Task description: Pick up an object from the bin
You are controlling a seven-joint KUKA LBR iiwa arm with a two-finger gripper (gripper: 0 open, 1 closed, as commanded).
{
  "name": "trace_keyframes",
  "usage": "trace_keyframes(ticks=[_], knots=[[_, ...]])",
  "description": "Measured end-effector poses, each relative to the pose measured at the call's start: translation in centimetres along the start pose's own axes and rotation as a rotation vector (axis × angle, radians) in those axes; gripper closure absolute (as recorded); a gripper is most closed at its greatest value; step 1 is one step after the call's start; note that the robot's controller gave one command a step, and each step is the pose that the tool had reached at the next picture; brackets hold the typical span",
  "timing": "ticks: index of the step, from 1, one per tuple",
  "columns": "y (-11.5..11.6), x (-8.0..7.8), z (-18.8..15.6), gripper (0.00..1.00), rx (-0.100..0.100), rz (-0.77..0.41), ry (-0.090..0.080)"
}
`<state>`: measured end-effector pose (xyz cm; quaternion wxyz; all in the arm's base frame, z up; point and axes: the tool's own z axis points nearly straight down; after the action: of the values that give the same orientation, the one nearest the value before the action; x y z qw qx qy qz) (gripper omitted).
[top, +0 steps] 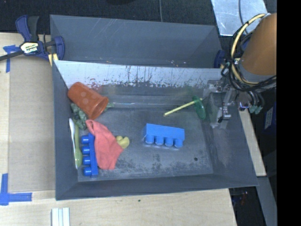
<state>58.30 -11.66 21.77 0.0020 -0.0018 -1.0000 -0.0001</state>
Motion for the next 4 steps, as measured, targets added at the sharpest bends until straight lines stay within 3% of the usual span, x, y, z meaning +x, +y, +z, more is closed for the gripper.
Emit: trace_keyframes(ticks=[1, 2, 3, 4], knots=[[0.1, -0.2, -0.5, 0.0, 0.001, -0.003, -0.008], [3.1, 1.3, 5.9, 0.0, 0.003, -0.015, -0.014], [4.4, 4.8, 10.5, 0.0, 0.003, -0.009, -0.013], [9.1, 1.6, 13.8, 0.0, 0.002, 0.122, -0.022]])
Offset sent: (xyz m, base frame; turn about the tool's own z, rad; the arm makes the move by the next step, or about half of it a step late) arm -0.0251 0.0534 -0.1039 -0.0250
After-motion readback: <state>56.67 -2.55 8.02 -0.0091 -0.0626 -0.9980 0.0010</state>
